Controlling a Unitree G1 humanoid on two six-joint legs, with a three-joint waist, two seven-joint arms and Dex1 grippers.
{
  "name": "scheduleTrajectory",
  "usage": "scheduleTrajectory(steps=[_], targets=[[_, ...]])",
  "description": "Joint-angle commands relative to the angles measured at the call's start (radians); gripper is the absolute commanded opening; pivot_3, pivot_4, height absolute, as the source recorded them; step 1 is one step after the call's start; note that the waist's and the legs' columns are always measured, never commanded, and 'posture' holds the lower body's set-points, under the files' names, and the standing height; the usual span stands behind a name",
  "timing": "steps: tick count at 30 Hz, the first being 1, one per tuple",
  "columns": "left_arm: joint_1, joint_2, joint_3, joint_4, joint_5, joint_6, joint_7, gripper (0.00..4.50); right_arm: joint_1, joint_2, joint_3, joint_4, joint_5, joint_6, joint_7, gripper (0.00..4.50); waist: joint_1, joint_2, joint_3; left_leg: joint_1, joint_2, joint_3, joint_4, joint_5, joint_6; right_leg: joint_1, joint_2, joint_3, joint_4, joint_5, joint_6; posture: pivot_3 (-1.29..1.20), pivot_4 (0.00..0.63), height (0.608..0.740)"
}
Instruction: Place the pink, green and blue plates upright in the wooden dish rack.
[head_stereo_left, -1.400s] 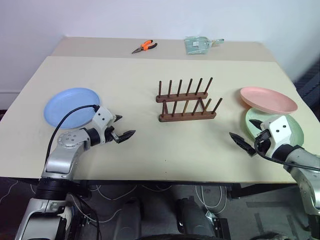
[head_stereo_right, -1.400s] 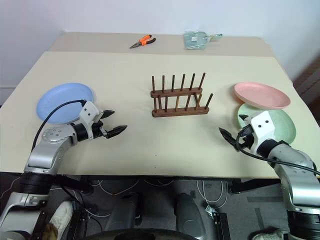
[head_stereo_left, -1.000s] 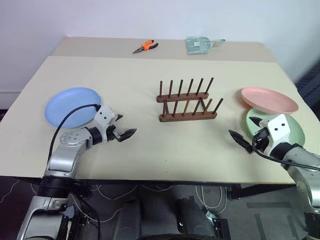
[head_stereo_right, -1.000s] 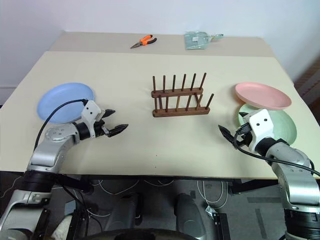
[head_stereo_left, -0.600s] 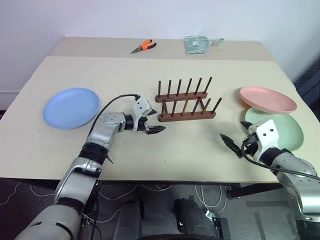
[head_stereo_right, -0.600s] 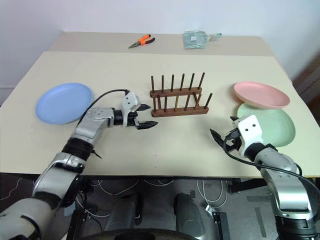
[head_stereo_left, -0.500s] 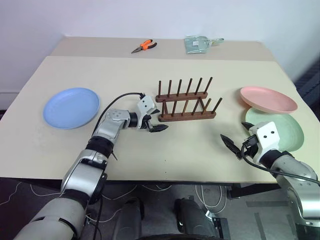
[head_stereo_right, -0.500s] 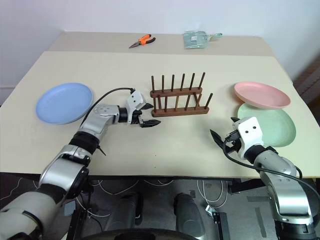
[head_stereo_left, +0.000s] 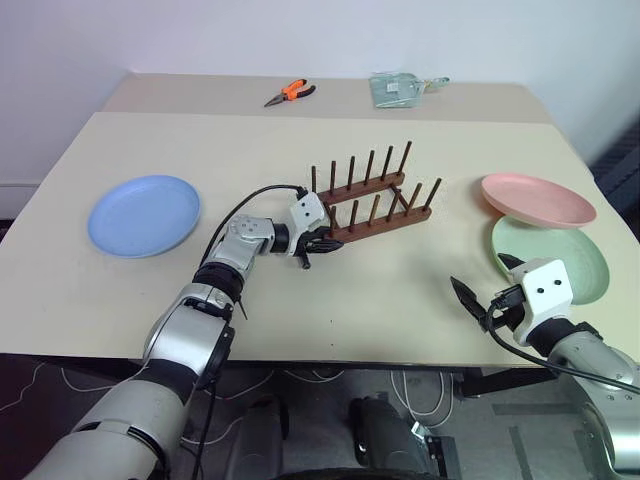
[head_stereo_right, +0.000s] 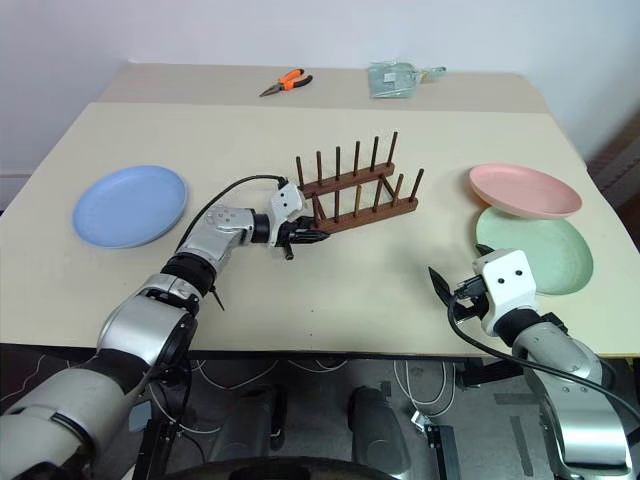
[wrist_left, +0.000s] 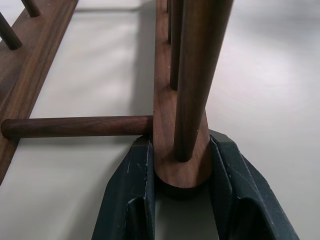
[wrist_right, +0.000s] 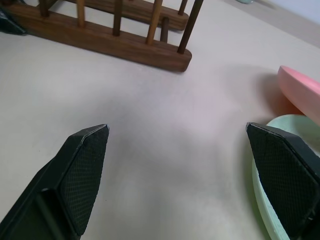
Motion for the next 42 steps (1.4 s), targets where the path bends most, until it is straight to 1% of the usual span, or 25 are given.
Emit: scheduleTrajectory(steps=[1,5,7,9,10,11,14,15,17,18,19,20,21,22,23,24,26,29,32,36,39,42], targets=[[0.044,0.045,-0.005,-0.097,-0.008,-0.048,-0.126,0.78,-0.012,-0.023,-0.033,-0.011,-0.006,-0.007,0.013,4.50,-0.003,0.000,0.000,0.000,0.000,0.000,0.000,0.000,0.000,0.000,0.000,0.000,0.000,0.000,0.000,0.00,0.150,0.726],[0.106,0.127,0.006,-0.237,-0.043,0.008,-0.261,0.78,-0.012,-0.031,-0.047,-0.004,-0.006,-0.006,0.026,4.50,-0.004,0.000,0.000,0.000,0.000,0.000,0.000,0.000,0.000,0.000,0.000,0.000,0.000,0.000,0.000,0.00,0.150,0.726],[0.126,0.158,0.009,-0.284,-0.047,0.042,-0.285,1.84,-0.013,-0.036,-0.045,0.003,-0.009,-0.006,0.034,4.50,-0.003,0.000,0.000,0.000,0.001,0.000,0.000,0.000,0.000,0.000,0.000,0.000,0.000,0.000,0.000,0.00,0.150,0.726],[0.142,0.181,0.002,-0.310,-0.033,0.049,-0.275,2.64,-0.013,-0.039,-0.038,0.005,-0.010,-0.003,0.044,4.50,-0.001,0.000,0.000,0.000,0.000,0.000,0.000,0.000,0.000,0.000,0.000,0.000,0.000,0.000,0.000,0.00,0.150,0.726],[0.146,0.188,0.003,-0.317,-0.026,0.063,-0.258,3.20,-0.016,-0.042,-0.031,0.006,-0.009,-0.001,0.050,4.50,0.002,0.000,0.000,0.000,0.000,0.000,0.000,0.000,0.000,0.000,0.000,0.000,0.000,0.000,0.000,0.00,0.150,0.726],[0.148,0.196,0.004,-0.323,-0.020,0.080,-0.242,3.64,-0.019,-0.044,-0.025,0.005,-0.007,0.002,0.057,4.50,0.003,0.000,0.000,0.000,0.000,0.000,0.000,0.000,0.000,0.000,0.000,0.000,0.000,0.000,0.000,0.00,0.150,0.726],[0.165,0.254,-0.001,-0.344,0.009,0.135,-0.213,3.64,-0.028,-0.061,0.024,-0.005,-0.018,0.013,0.086,4.50,-0.001,0.000,0.000,0.000,0.000,0.000,0.000,0.000,0.000,0.000,0.000,0.000,0.000,0.000,0.000,0.00,0.150,0.726],[0.176,0.276,-0.003,-0.360,0.010,0.150,-0.221,3.68,-0.035,-0.065,0.046,-0.009,-0.021,0.023,0.092,4.24,-0.004,0.000,0.000,0.000,0.000,0.000,0.000,0.000,0.000,0.000,0.000,0.000,0.000,0.000,0.000,0.00,0.150,0.726],[0.207,0.309,0.017,-0.425,-0.021,0.197,-0.237,3.03,-0.056,-0.072,0.106,-0.013,-0.041,0.036,0.101,3.60,-0.012,0.001,0.000,0.001,0.001,0.000,-0.001,0.000,0.000,0.000,0.001,0.000,0.001,0.000,0.000,0.00,0.150,0.726],[0.226,0.316,0.028,-0.475,-0.051,0.238,-0.248,2.72,-0.071,-0.069,0.137,-0.008,-0.052,0.042,0.101,3.11,-0.014,0.001,0.000,0.002,0.001,0.000,-0.001,0.000,0.000,0.000,0.001,0.000,0.002,0.000,0.000,0.00,0.150,0.726],[0.245,0.319,0.034,-0.526,-0.079,0.272,-0.262,2.27,-0.088,-0.065,0.162,0.003,-0.064,0.046,0.098,2.61,-0.014,0.001,0.000,0.002,0.002,0.000,-0.001,0.000,0.000,0.000,0.001,0.000,0.002,0.000,0.000,0.00,0.150,0.726],[0.264,0.313,0.037,-0.583,-0.110,0.316,-0.275,1.74,-0.110,-0.061,0.188,0.024,-0.080,0.052,0.092,2.05,-0.012,0.001,0.000,0.002,0.002,0.000,-0.001,0.000,0.000,0.000,0.001,0.000,0.002,0.000,-0.001,0.00,0.150,0.726],[0.279,0.304,0.037,-0.632,-0.133,0.354,-0.280,1.31,-0.128,-0.060,0.210,0.043,-0.094,0.060,0.088,1.59,-0.008,0.001,0.000,0.002,0.002,0.000,-0.001,0.000,0.000,0.000,0.001,0.000,0.002,0.000,-0.001,0.00,0.150,0.726],[0.291,0.289,0.027,-0.674,-0.142,0.393,-0.273,0.72,-0.147,-0.064,0.234,0.070,-0.118,0.060,0.084,0.97,-0.005,0.001,0.000,0.002,0.002,0.000,0.000,0.000,0.000,0.000,0.001,0.000,0.002,0.000,-0.001,0.00,0.150,0.726],[0.301,0.276,0.014,-0.711,-0.142,0.423,-0.265,0.17,-0.164,-0.066,0.254,0.092,-0.139,0.064,0.079,0.45,0.002,0.000,0.000,0.001,0.002,0.000,0.000,0.000,0.000,0.000,0.000,0.000,0.001,0.000,-0.001,0.00,0.150,0.726],[0.309,0.269,0.005,-0.735,-0.139,0.443,-0.257,0.00,-0.174,-0.067,0.266,0.106,-0.153,0.066,0.075,0.02,0.009,0.000,0.000,0.000,0.001,0.000,0.001,0.000,0.000,0.000,0.000,0.000,0.001,0.000,-0.001,0.00,0.150,0.726],[0.330,0.248,-0.029,-0.769,-0.123,0.468,-0.247,0.00,-0.209,-0.056,0.289,0.145,-0.171,0.079,0.066,0.02,0.017,0.000,0.000,-0.001,0.000,0.000,0.001,0.000,0.000,0.000,-0.001,0.000,0.000,0.000,-0.001,0.00,0.150,0.726],[0.342,0.214,-0.054,-0.765,-0.111,0.477,-0.216,0.00,-0.249,-0.041,0.324,0.187,-0.181,0.094,0.069,0.02,0.016,0.000,-0.001,0.000,0.000,0.000,0.001,0.000,0.000,0.000,-0.001,0.000,0.000,0.000,0.000,0.00,0.150,0.726],[0.319,0.170,-0.053,-0.691,-0.069,0.418,-0.112,0.00,-0.285,-0.018,0.345,0.229,-0.194,0.086,0.056,0.02,0.013,0.000,-0.001,0.000,0.001,0.000,0.001,0.000,0.000,0.000,0.000,0.000,0.001,0.000,0.000,0.00,0.150,0.726],[0.240,0.095,-0.033,-0.486,-0.012,0.311,0.073,0.00,-0.382,0.023,0.349,0.375,-0.245,0.045,-0.006,0.02,0.012,0.000,-0.001,0.002,0.000,0.000,0.002,0.000,0.000,0.002,0.000,0.000,0.001,0.000,0.000,0.00,0.150,0.726],[0.189,0.059,-0.013,-0.371,-0.016,0.263,0.125,0.00,-0.455,0.046,0.342,0.464,-0.260,0.010,-0.032,0.02,0.012,-0.001,-0.002,0.003,0.000,0.000,0.003,0.000,0.000,0.003,0.000,0.000,0.001,0.000,0.000,0.00,0.150,0.726],[0.172,0.049,-0.017,-0.327,-0.018,0.221,0.120,0.00,-0.494,0.046,0.342,0.501,-0.272,-0.006,-0.036,0.02,0.012,0.000,-0.002,0.003,0.000,0.000,0.002,0.000,0.000,0.003,0.000,0.000,0.001,0.000,0.000,0.00,0.150,0.726]])
